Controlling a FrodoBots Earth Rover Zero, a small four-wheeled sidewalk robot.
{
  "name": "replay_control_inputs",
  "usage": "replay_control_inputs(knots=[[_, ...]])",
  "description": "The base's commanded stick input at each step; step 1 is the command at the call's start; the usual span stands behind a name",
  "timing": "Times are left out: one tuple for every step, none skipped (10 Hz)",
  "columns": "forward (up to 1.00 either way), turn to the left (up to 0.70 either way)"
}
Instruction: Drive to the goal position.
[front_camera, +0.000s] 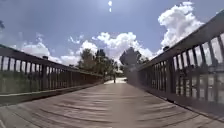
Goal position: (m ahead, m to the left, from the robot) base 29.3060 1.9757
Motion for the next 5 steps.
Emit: replay_control_inputs(knots=[[0.85,0.0],[0.85,0.0],[0.85,0.0],[0.85,0.0],[0.85,0.0]])
